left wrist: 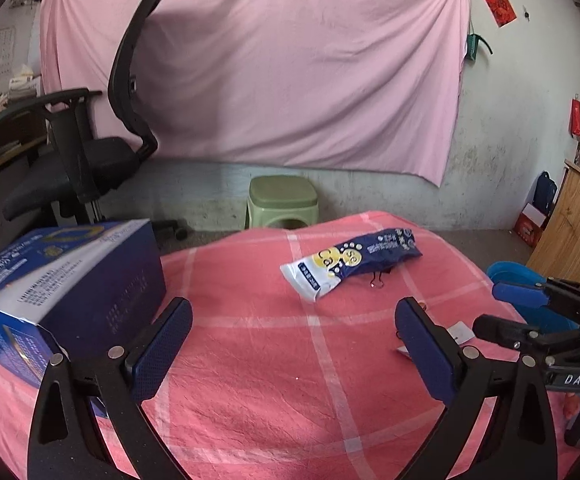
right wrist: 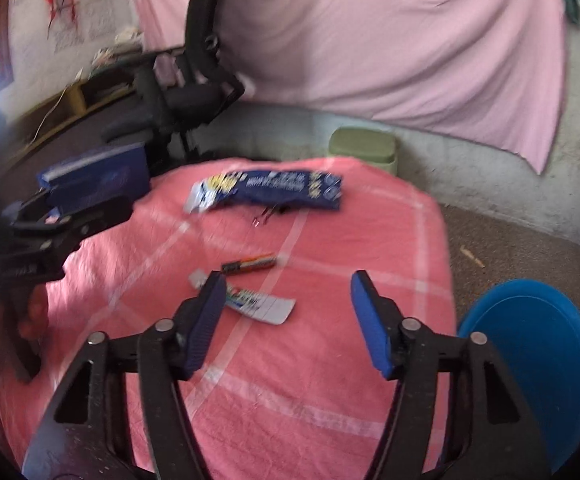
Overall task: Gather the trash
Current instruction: 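Grasp the blue snack wrapper with the left tool while the right tool grasps the small white packet, then carry the blue wrapper and white packet over the blue bucket and release both, then bring both open tools back over the table toward the clip and battery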
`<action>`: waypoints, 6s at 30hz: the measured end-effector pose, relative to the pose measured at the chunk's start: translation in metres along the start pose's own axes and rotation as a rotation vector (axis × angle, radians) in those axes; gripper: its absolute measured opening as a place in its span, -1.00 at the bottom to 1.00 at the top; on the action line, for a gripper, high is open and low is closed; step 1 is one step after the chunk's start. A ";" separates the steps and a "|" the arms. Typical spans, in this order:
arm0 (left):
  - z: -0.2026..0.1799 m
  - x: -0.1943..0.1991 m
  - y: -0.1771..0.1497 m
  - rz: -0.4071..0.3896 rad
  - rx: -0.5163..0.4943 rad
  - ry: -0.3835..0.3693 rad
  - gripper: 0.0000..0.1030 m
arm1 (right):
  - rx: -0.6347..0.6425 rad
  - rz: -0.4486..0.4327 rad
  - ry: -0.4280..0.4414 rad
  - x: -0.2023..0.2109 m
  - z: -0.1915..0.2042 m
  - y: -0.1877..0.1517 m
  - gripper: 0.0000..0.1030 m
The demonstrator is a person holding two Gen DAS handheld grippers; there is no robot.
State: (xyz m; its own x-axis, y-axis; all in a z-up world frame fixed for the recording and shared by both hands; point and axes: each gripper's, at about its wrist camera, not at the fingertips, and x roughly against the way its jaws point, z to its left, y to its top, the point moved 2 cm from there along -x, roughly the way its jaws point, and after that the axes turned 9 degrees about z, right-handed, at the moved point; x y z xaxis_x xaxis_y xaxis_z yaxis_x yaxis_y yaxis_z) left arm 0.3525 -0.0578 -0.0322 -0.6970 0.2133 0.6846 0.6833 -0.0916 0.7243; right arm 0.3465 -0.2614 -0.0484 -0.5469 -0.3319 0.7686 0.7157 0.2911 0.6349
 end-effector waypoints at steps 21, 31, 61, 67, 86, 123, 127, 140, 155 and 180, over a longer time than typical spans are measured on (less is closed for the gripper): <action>0.006 -0.045 0.018 0.170 -0.046 -0.020 0.77 | 0.163 0.158 0.023 -0.030 0.026 -0.003 -0.57; -0.007 -0.063 0.032 0.173 -0.129 0.004 0.77 | -0.017 0.051 -0.022 -0.002 -0.022 -0.004 -0.60; -0.030 -0.096 0.024 0.330 -0.210 -0.146 -0.63 | -0.097 0.128 -0.001 -0.024 -0.027 0.010 -0.18; -0.026 -0.087 0.025 0.304 -0.141 -0.150 -0.80 | -0.088 0.126 0.026 -0.023 -0.026 0.008 -0.56; -0.071 0.033 0.019 -0.116 -0.109 -0.111 -0.93 | -0.038 -0.347 -0.066 0.083 -0.015 -0.004 -0.57; -0.311 -0.017 0.032 0.098 -0.432 -0.402 -0.92 | -0.402 -0.267 -0.319 0.137 -0.170 -0.124 -0.54; -0.312 -0.031 0.028 0.161 -0.418 -0.398 -0.92 | -0.407 -0.235 -0.318 0.130 -0.173 -0.125 -0.54; -0.292 -0.036 0.027 0.196 -0.337 -0.380 -0.31 | -0.420 -0.244 -0.313 0.129 -0.176 -0.118 -0.42; -0.193 0.028 0.047 -0.123 -0.091 -0.214 0.53 | -0.357 -0.433 -0.294 0.157 -0.135 -0.076 0.48; -0.038 0.064 0.020 -0.337 0.020 0.075 0.97 | -0.115 -0.537 -0.185 0.104 -0.021 -0.010 1.00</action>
State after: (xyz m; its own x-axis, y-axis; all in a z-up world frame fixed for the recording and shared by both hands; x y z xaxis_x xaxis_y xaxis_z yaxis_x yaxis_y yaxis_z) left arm 0.3133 -0.0830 0.0291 -0.8977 0.1558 0.4122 0.4160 -0.0092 0.9093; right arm 0.2913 -0.3184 0.0235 -0.9057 -0.2409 0.3488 0.3542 0.0222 0.9349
